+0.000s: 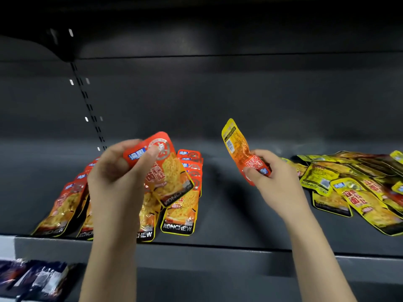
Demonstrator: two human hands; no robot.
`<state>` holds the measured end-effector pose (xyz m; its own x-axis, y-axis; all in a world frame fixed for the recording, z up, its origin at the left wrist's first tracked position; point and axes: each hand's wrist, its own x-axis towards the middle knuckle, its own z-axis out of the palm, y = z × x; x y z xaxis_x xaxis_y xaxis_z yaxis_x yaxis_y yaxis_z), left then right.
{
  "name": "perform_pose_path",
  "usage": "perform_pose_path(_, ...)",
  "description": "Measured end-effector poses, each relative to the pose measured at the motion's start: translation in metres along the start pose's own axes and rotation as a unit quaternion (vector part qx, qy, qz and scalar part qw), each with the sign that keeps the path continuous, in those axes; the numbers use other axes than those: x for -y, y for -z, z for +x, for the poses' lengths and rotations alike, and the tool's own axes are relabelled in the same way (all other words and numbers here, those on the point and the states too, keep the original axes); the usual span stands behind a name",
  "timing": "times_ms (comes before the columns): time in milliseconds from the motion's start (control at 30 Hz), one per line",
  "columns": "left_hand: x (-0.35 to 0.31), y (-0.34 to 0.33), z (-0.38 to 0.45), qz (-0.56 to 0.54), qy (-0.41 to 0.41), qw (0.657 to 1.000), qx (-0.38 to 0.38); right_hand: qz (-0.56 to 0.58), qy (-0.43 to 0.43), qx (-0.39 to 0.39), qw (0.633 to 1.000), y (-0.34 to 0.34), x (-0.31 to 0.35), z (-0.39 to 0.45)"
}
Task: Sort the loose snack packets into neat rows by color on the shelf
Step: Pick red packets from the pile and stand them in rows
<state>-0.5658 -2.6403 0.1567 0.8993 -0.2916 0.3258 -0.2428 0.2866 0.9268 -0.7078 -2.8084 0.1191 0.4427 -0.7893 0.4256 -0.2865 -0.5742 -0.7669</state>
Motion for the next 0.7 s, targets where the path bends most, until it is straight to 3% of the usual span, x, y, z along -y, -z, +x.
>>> perform_pose_path(167, 0.014, 0.0, 0.0, -0.031, 0.059, 0.997, 0.036, 0.014, -0.03, -0.042, 0.999, 0.005, 0.0, 0.0)
perform_pose_path(400, 0.024, 0.002, 0.005, -0.046, 0.068, 0.996, 0.029, 0.102, 0.0, -0.081, 0.992, 0.003, 0.007, 0.001)
perform_pose_path(567, 0.025, 0.009, 0.006, -0.064, 0.093, 0.993, 0.019, 0.257, -0.036, -0.147, 0.955, -0.012, 0.015, 0.003)
perform_pose_path(700, 0.026, 0.016, 0.012, -0.106, 0.133, 0.985, -0.039, 0.342, -0.087, -0.121, 0.928, -0.021, 0.018, 0.006)
